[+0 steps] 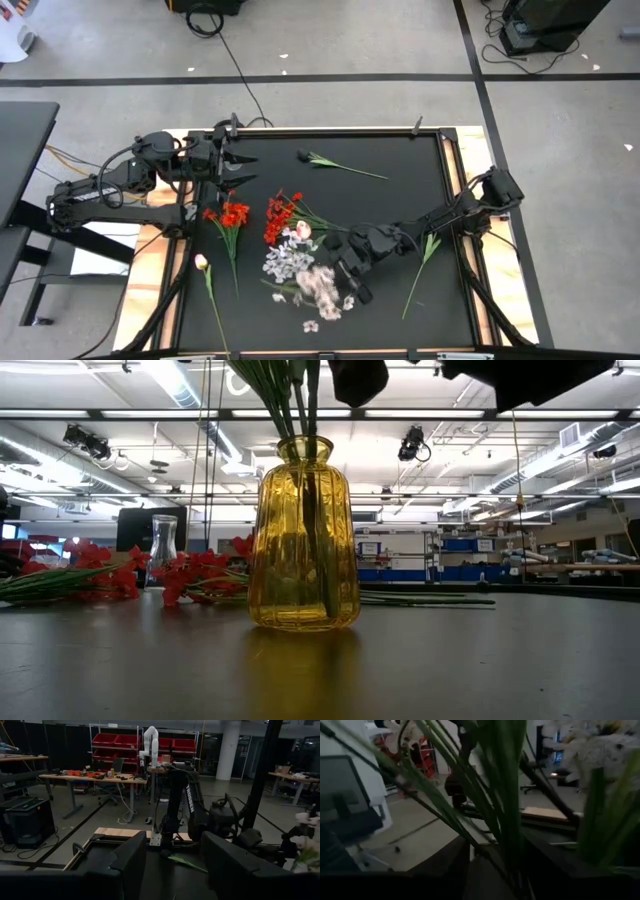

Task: Sort flowers into vase by color
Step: Put the white flower into the yellow vase

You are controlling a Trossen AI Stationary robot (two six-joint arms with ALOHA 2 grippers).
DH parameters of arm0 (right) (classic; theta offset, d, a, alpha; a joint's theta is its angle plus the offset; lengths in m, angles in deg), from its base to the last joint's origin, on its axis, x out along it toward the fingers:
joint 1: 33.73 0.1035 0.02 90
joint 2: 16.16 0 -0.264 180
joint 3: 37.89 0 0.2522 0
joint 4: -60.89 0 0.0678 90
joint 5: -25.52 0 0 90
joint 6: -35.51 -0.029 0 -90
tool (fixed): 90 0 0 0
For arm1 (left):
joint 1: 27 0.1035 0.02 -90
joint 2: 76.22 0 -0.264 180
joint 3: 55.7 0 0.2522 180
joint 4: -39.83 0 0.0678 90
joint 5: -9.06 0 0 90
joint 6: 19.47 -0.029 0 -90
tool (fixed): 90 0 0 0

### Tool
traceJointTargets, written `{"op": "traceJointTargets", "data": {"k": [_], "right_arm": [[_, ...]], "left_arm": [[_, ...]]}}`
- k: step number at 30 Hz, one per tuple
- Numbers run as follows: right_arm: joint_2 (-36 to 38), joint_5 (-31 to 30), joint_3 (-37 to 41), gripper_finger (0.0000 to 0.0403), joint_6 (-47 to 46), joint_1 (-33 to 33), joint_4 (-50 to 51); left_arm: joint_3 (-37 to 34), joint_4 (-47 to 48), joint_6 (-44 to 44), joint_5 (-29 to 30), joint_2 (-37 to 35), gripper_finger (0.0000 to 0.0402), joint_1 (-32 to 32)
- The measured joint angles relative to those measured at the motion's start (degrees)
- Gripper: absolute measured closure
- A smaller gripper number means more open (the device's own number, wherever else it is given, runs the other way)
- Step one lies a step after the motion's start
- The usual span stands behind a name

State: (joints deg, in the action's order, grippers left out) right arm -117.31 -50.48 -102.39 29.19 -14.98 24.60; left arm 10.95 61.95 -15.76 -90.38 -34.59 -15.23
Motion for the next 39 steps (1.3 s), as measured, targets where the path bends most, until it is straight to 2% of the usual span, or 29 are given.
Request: {"op": "traceJointTargets", "data": {"k": [4, 11, 28, 32, 35, 39], "right_arm": [[0.0, -2.4, 0.0, 0.0222, -2.6, 0.9, 1.8], [0.0, -10.5, 0.0, 0.0224, -5.0, 1.9, 6.9], [0.0, -13.4, 0.0, 0.0216, -17.5, 1.9, 11.9], [0.0, -13.1, 0.0, 0.018, -14.0, 2.2, 12.5], [0.0, -13.4, 0.0, 0.014, -6.4, 2.3, 12.5], [0.0, -18.5, 0.0, 0.0088, 5.1, 3.2, 12.6]], "left_arm": [[0.0, 0.0, 0.0, 0.0, 0.0, 0.0205, 0.0], [0.0, 0.0, 0.0, 0.0, 0.0, 0.0205, 0.0], [0.0, 0.0, 0.0, 0.0, 0.0, 0.0205, 0.0], [0.0, 0.0, 0.0, 0.0, 0.0, 0.0205, 0.0], [0.0, 0.0, 0.0, 0.0, 0.0, 0.0205, 0.0], [0.0, 0.0, 0.0, 0.0, 0.0, 0.0205, 0.0]]}}
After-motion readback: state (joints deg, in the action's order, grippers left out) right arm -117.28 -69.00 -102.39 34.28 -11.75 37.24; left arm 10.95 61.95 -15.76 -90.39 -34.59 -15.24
